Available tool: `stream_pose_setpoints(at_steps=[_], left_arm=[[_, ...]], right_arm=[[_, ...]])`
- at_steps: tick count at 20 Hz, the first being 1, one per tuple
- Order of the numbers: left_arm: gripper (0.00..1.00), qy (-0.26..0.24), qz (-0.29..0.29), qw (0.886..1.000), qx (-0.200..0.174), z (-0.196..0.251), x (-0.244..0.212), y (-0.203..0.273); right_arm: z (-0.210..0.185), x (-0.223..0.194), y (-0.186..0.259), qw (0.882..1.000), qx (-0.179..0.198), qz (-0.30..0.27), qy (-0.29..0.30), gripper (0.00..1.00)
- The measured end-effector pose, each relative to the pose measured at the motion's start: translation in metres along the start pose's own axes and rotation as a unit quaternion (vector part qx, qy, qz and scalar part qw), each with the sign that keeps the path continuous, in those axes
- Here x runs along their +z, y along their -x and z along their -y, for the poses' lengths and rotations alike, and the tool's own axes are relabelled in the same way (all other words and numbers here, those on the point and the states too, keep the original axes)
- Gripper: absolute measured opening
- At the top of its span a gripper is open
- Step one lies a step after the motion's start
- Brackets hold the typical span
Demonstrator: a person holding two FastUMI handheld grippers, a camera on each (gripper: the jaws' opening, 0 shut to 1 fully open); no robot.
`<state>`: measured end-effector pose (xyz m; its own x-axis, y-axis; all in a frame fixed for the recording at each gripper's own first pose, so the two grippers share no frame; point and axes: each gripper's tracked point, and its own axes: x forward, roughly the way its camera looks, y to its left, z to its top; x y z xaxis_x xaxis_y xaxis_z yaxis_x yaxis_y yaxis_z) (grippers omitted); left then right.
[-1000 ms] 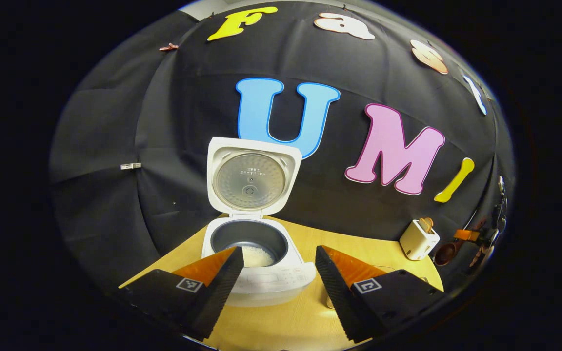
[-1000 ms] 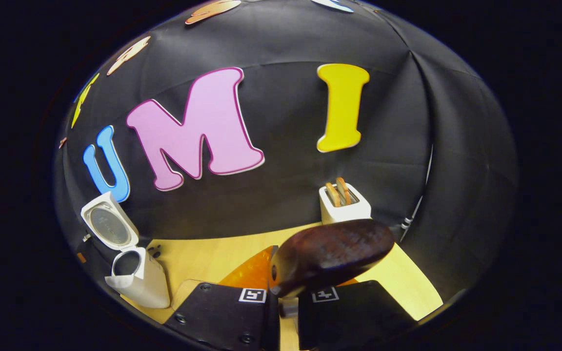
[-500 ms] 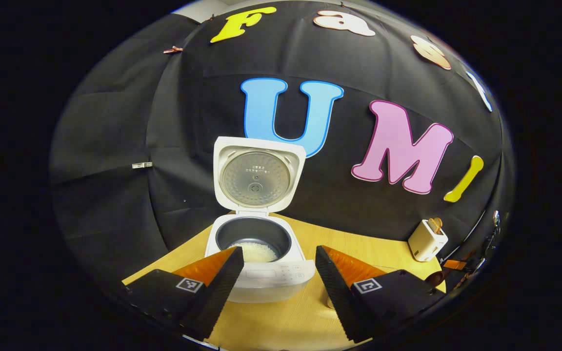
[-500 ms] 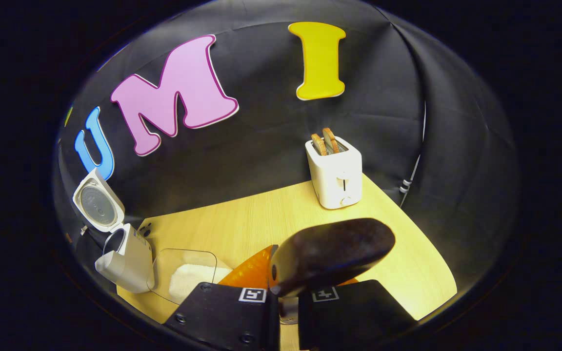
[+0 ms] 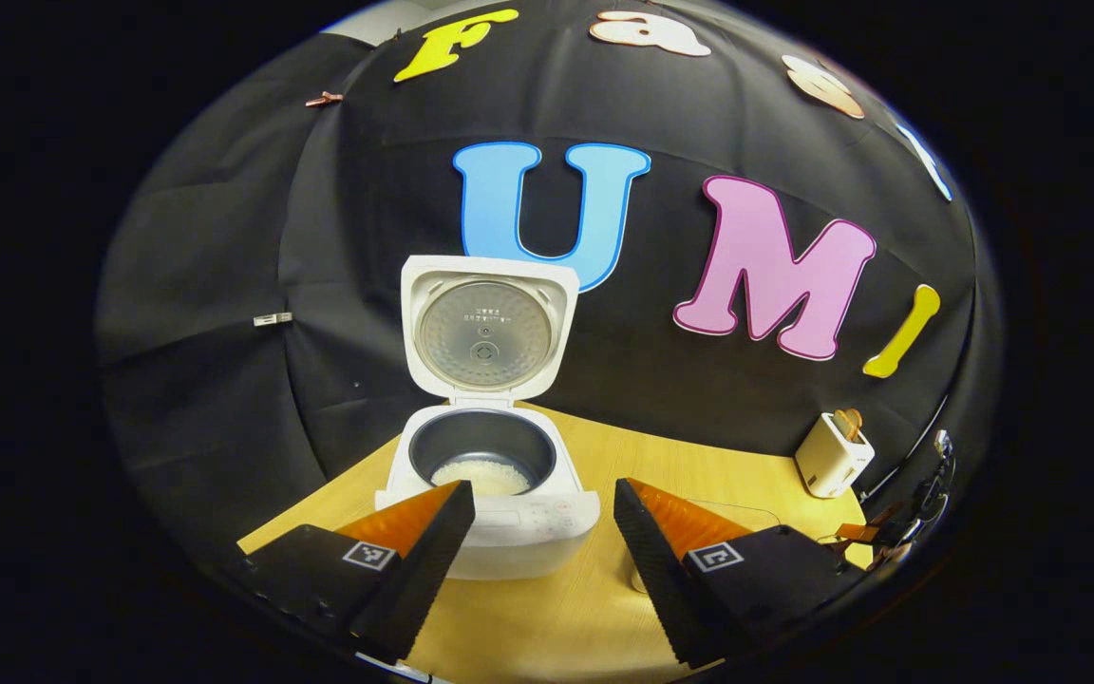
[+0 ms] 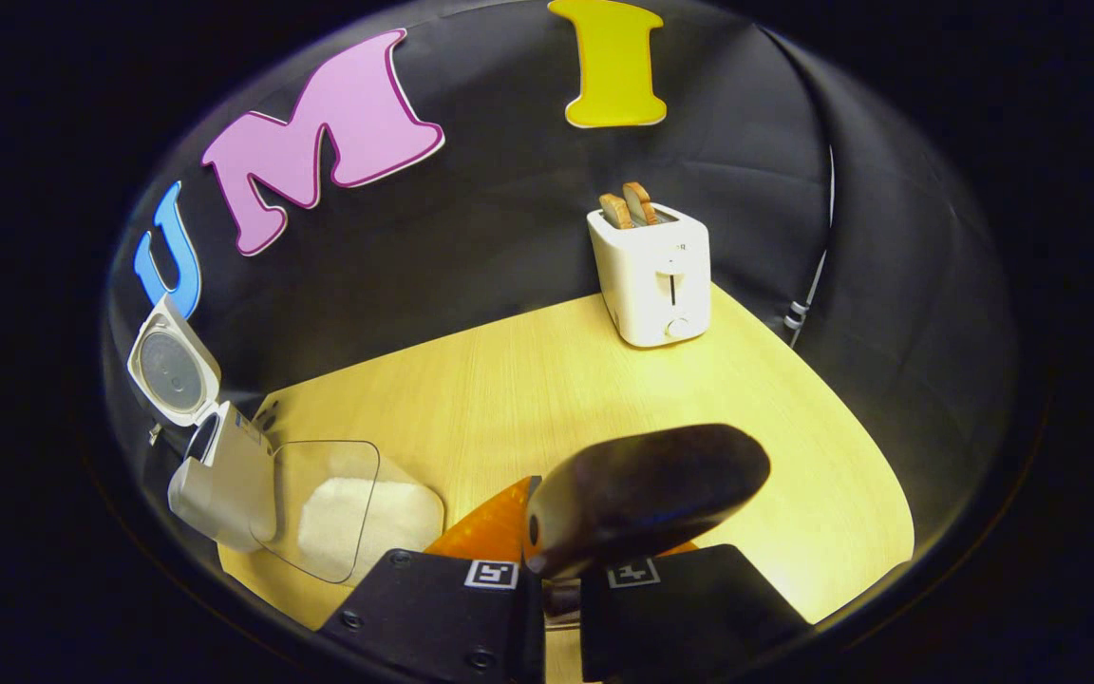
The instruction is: Close the left gripper, press the button to open the rice cooker; take a wooden spoon from the chopstick holder with the right hand, scoop a spoonful of rice and pour it into the rice cooker, then put the wooden spoon back into the chopstick holder.
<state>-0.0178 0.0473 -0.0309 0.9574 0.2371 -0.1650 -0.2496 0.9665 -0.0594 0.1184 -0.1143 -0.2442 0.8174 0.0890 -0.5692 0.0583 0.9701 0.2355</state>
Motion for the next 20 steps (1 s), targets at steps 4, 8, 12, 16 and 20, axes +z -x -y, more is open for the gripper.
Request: stream_pose_setpoints(at_steps=[4,8,12,16,20], left_arm=[[0.96,0.009,-0.003,1.0,0.0,-0.005,-0.001,-0.002],[0.96,0.008,0.004,1.0,-0.01,-0.007,0.005,-0.008],[0.95,0.012,0.024,0.999,-0.023,-0.012,0.023,-0.017],[0.95,0.002,0.05,0.998,-0.032,-0.023,0.05,-0.028],[0.95,0.004,0.081,0.996,-0.041,-0.04,0.097,-0.044]], right_arm=[[0.006,-0.01,-0.004,1.0,-0.013,-0.009,-0.005,0.09],[0.007,-0.009,-0.001,1.0,-0.017,-0.005,-0.015,0.1],[0.01,-0.009,0.014,0.999,-0.04,-0.001,0.001,0.74],[0.017,-0.008,0.032,0.998,-0.069,0.007,-0.015,0.99],[0.025,-0.005,0.061,0.995,-0.097,0.028,-0.029,0.99]])
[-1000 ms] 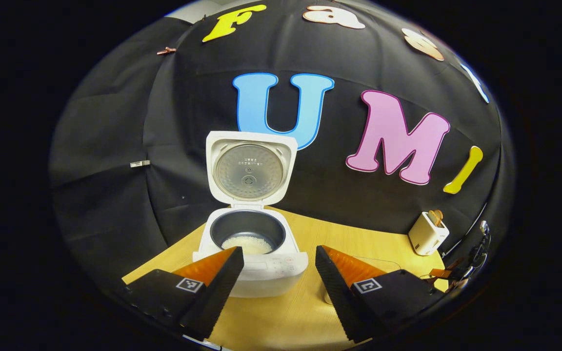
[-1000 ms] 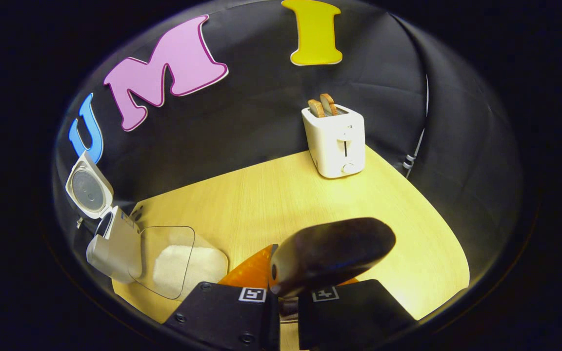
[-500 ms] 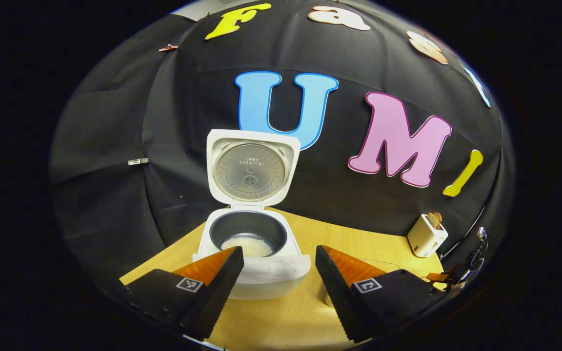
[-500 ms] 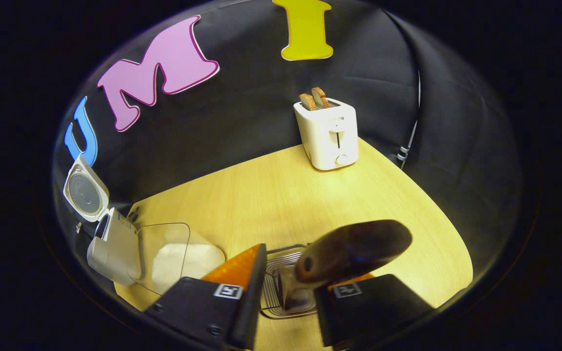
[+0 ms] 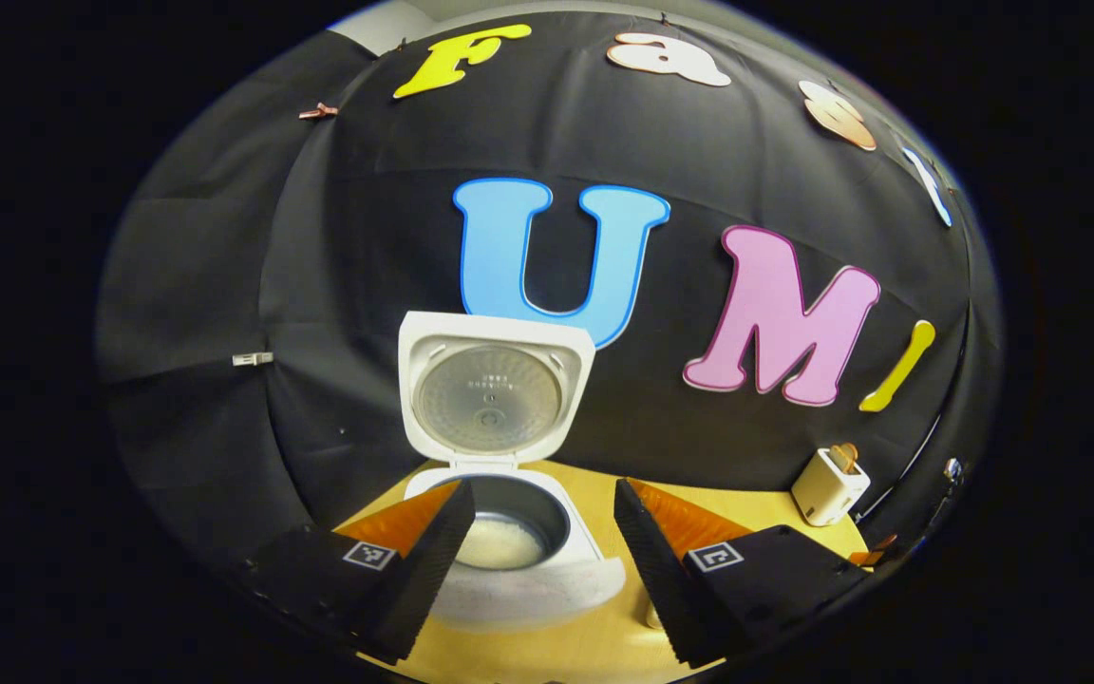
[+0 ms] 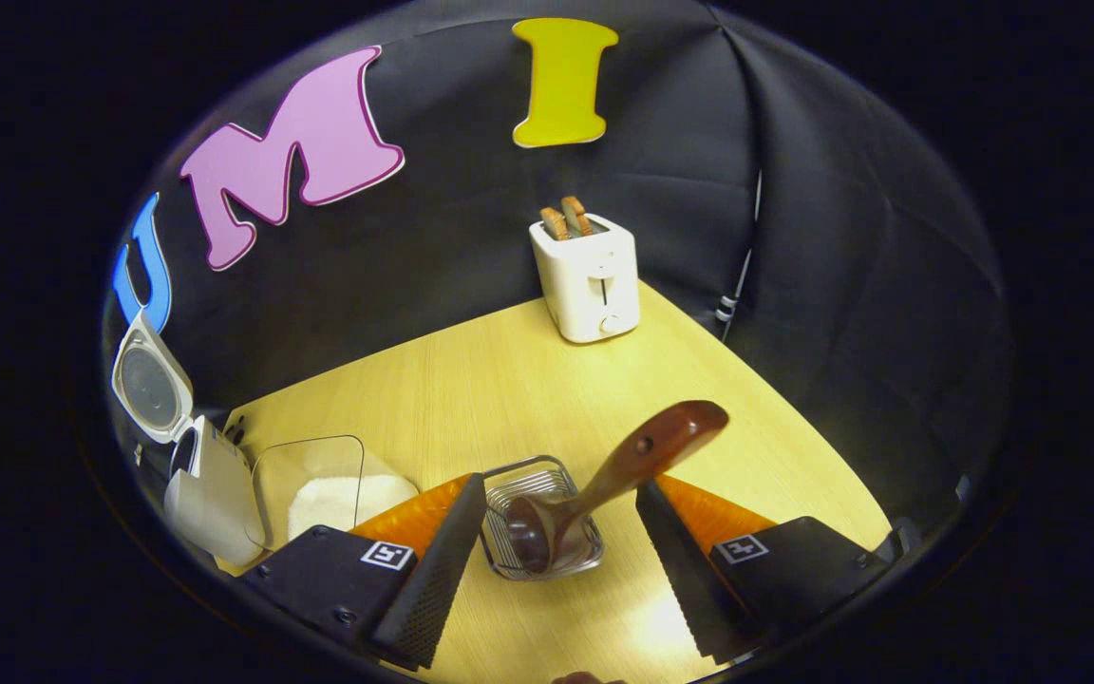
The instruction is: Close the left gripper, press the button to open the rice cooker; take a wooden spoon from the chopstick holder with the right hand, scoop a spoonful of rice and pour it into the rice cooker, then put the wooden spoon back into the chopstick holder.
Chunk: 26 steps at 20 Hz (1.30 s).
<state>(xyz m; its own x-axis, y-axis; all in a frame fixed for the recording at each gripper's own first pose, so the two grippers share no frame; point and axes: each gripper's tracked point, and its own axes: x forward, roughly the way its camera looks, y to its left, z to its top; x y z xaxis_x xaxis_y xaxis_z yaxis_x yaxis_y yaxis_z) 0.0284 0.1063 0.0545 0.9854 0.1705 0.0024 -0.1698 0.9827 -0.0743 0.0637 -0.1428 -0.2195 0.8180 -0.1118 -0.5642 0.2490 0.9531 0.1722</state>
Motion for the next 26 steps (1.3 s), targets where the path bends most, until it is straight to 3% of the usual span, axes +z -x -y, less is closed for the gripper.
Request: stream_pose_setpoints(at_steps=[7,14,21,26], left_arm=[[0.95,-0.044,0.089,0.995,-0.007,-0.032,0.113,-0.05],[0.95,-0.088,0.149,0.985,-0.015,-0.029,0.197,-0.095],[0.95,-0.09,0.111,0.989,-0.032,-0.032,0.193,-0.171],[0.94,-0.083,0.077,0.994,-0.013,-0.063,0.164,-0.22]], right_arm=[[0.031,-0.024,0.05,0.997,-0.06,0.007,-0.049,0.99],[0.038,-0.05,0.107,0.992,-0.1,0.011,-0.071,0.98],[0.029,-0.06,0.148,0.989,-0.132,0.024,-0.062,0.99],[0.022,-0.061,0.188,0.985,-0.16,0.046,-0.039,0.99]])
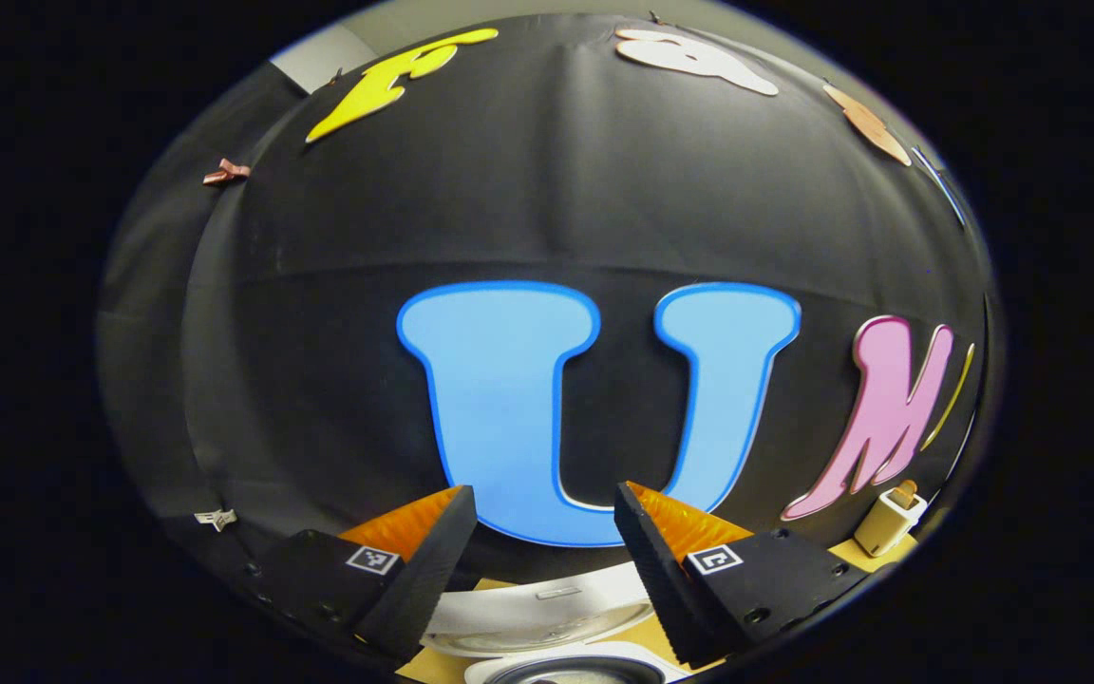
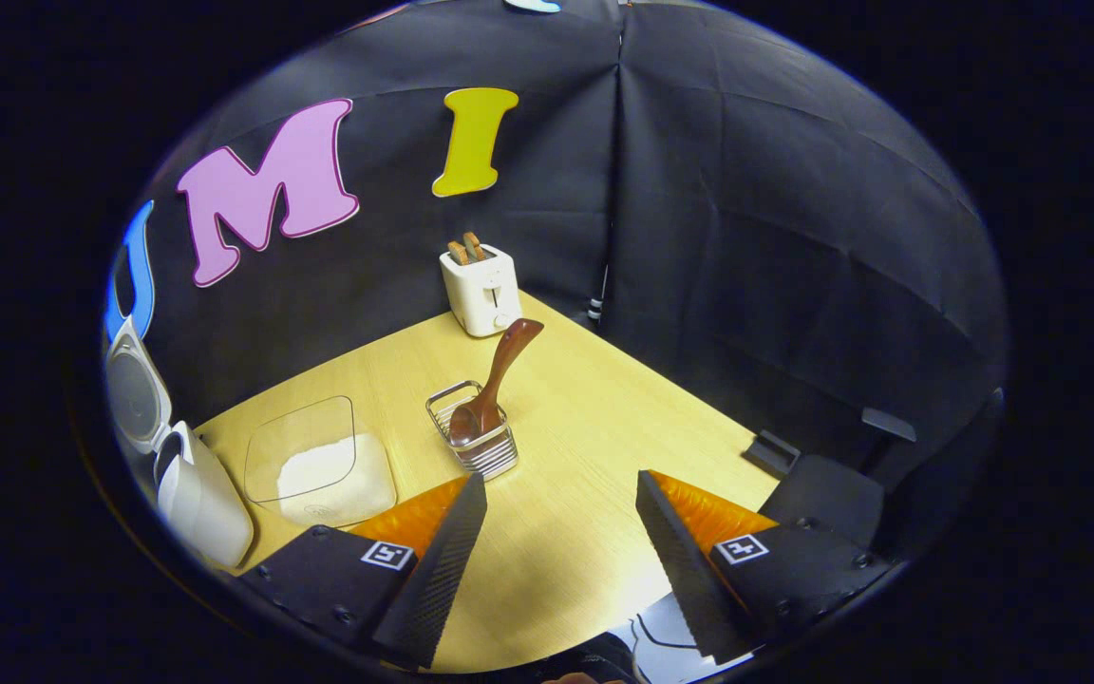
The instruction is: Close the left gripper, press the button to open the rice cooker; take a wooden spoon from the chopstick holder with the right hand, scoop a spoonful of rice and pour it into the rice cooker, then put the wooden spoon back into the chopstick holder.
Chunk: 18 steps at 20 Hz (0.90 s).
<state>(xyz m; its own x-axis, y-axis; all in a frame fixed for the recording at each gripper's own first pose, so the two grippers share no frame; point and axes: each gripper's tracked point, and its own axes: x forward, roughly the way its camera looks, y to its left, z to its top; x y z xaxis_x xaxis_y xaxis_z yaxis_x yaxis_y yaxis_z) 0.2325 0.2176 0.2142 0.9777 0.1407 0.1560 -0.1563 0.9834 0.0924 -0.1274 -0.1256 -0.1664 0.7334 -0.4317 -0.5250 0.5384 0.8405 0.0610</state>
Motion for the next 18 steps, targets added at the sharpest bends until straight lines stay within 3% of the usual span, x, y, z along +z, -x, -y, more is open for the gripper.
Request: stream_pose_setpoints(at_steps=[6,11,18], left_arm=[[0.95,0.0,-0.058,0.998,-0.023,0.006,-0.046,-0.03],[0.94,0.016,-0.103,0.994,-0.02,0.013,-0.071,-0.031],[0.98,0.042,-0.148,0.987,-0.056,0.037,-0.087,0.031]], right_arm=[[-0.009,-0.01,0.024,1.0,-0.003,-0.006,0.003,0.99],[-0.02,-0.013,0.03,1.0,0.006,-0.008,0.012,0.99],[-0.04,-0.028,0.033,0.998,0.036,-0.013,0.055,0.99]])
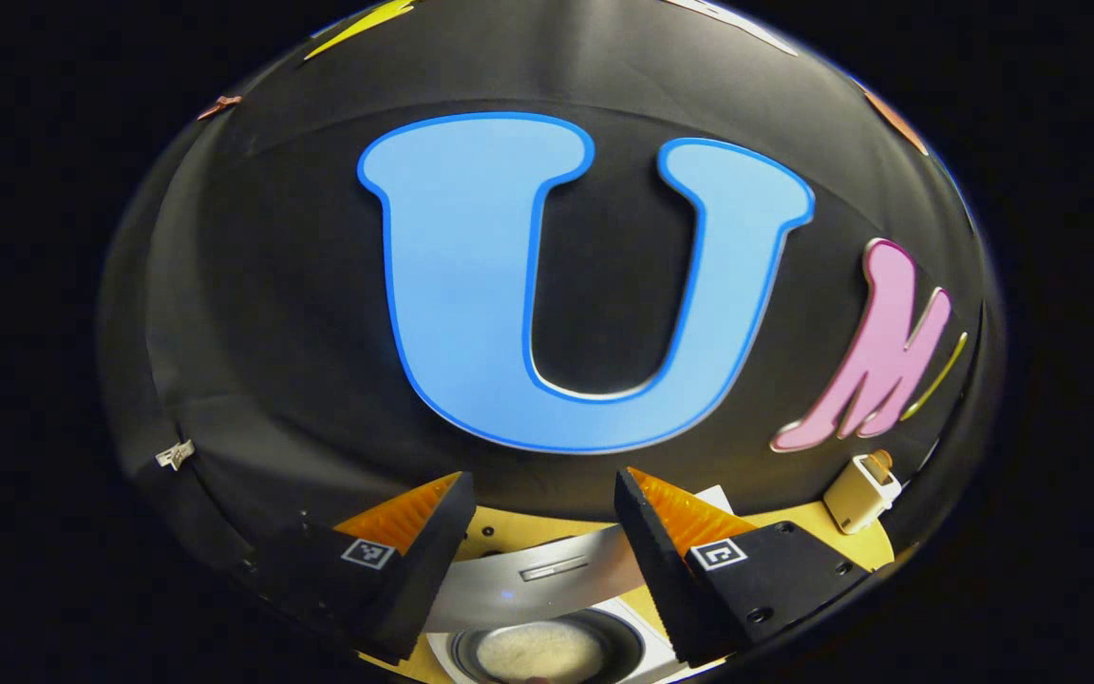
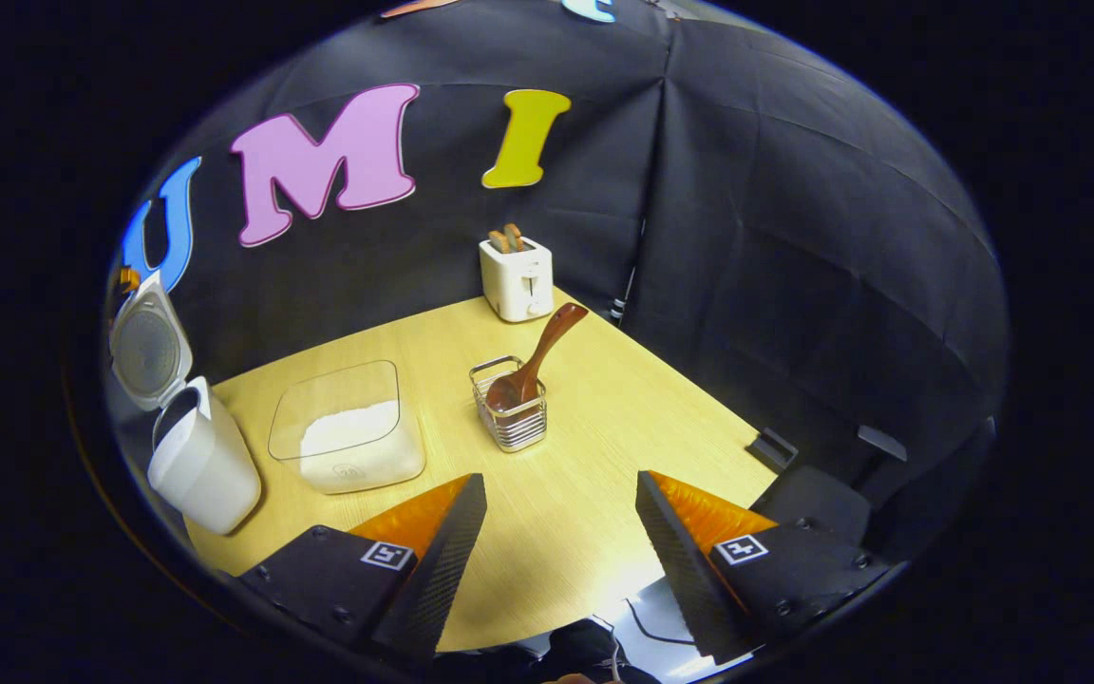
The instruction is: Close the left gripper, press the button to open the rice cooker; take a wooden spoon from the chopstick holder with the right hand, scoop a spoonful of rice and pour it into the rice cooker, then put the wooden spoon back into the chopstick holder.
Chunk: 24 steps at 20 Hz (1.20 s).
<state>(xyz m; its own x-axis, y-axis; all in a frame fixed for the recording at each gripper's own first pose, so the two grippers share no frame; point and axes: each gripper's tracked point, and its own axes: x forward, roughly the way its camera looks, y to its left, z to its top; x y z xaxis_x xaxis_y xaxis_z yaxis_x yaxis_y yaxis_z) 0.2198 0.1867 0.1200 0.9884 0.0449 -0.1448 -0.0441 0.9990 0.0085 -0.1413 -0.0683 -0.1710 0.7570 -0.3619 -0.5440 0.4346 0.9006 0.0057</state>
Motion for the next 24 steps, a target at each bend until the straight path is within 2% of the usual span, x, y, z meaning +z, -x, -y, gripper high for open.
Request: stream_pose_setpoints(at_steps=[5,8,14,18,20,24], left_arm=[[0.98,0.026,-0.047,0.999,-0.007,0.025,-0.063,0.049],[0.98,0.052,-0.065,0.996,0.014,0.038,-0.108,0.067],[0.98,0.048,-0.068,0.996,0.039,0.048,-0.168,0.085],[0.98,0.071,-0.064,0.994,0.057,0.047,-0.187,0.085],[0.98,0.062,-0.065,0.994,0.066,0.048,-0.196,0.083],[0.98,0.009,-0.084,0.992,0.097,0.045,-0.222,0.078]], right_arm=[[-0.044,0.003,-0.015,0.997,0.077,-0.002,0.014,0.99],[-0.059,0.006,-0.017,0.992,0.115,0.008,0.042,0.98],[-0.071,0.008,-0.025,0.983,0.173,0.005,0.055,0.98],[-0.069,0.002,-0.026,0.977,0.202,0.001,0.066,0.99],[-0.063,-0.002,-0.027,0.974,0.215,-0.005,0.065,0.99],[-0.061,0.006,-0.033,0.969,0.238,0.002,0.063,0.99]])
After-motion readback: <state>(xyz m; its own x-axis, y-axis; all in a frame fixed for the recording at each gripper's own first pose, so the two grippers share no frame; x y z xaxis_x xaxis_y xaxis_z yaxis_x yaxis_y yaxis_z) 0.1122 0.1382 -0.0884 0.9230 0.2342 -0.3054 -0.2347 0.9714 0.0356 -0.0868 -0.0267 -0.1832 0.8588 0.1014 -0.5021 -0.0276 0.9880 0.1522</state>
